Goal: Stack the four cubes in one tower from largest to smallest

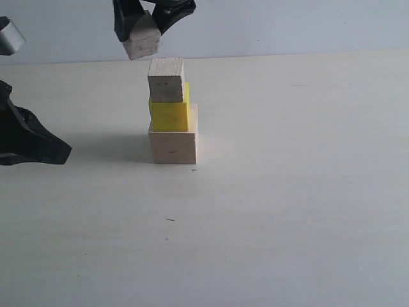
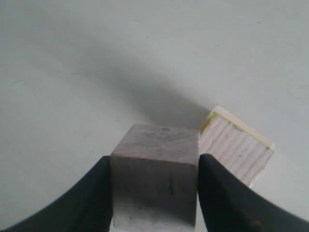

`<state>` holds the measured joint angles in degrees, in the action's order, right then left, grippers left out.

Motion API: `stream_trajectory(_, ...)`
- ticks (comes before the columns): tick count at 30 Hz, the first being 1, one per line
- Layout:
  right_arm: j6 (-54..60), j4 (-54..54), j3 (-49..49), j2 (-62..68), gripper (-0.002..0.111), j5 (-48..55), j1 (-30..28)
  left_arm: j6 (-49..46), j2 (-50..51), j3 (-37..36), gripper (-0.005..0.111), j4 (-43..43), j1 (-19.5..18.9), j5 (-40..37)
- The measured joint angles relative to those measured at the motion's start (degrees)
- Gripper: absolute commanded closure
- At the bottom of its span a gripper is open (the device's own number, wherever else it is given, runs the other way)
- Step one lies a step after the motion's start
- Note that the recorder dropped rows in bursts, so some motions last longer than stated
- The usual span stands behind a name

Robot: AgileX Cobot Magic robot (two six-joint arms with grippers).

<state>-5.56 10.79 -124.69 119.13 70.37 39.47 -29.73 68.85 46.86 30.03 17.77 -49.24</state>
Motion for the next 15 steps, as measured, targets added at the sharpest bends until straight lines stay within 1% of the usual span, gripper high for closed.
stream_trajectory(4,10.5,-0.2,0.0,0.0,0.106,0.0,0.0,0.0,0.0,0.0,0.107,0.0,0.0,0.1)
stream_trajectory(5,19.5,-0.2,0.0,0.0,0.106,0.0,0.0,0.0,0.0,0.0,0.107,0.0,0.0,0.1)
stream_trajectory(6,23.5,-0.2,0.0,0.0,0.106,0.0,0.0,0.0,0.0,0.0,0.107,0.0,0.0,0.1)
stream_trajectory(7,32.4,-0.5,0.0,0.0,0.106,0.0,0.0,0.0,0.0,0.0,0.107,0.0,0.0,0.1)
stream_trajectory(8,35.3,-0.4,0.0,-0.1,0.106,0.0,0.0,0.0,0.0,0.0,0.107,0.0,0.0,0.1)
stream_trajectory(9,41.5,-1.4,0.0,-0.1,0.106,0.0,0.0,0.0,0.0,0.0,0.107,0.0,0.0,0.1)
stream_trajectory(11,44.6,-4.9,0.0,-0.2,0.106,0.0,0.0,0.0,0.0,0.0,0.107,-0.1,0.0,0.1)
stream_trajectory(13,44.1,-7.3,0.0,-0.2,0.106,0.0,0.0,0.0,0.0,0.0,0.107,-0.3,0.0,0.1)
stream_trajectory(15,43.5,-7.5,0.0,-0.2,0.106,0.0,-0.1,0.0,0.0,0.0,0.107,-0.3,0.0,0.1)
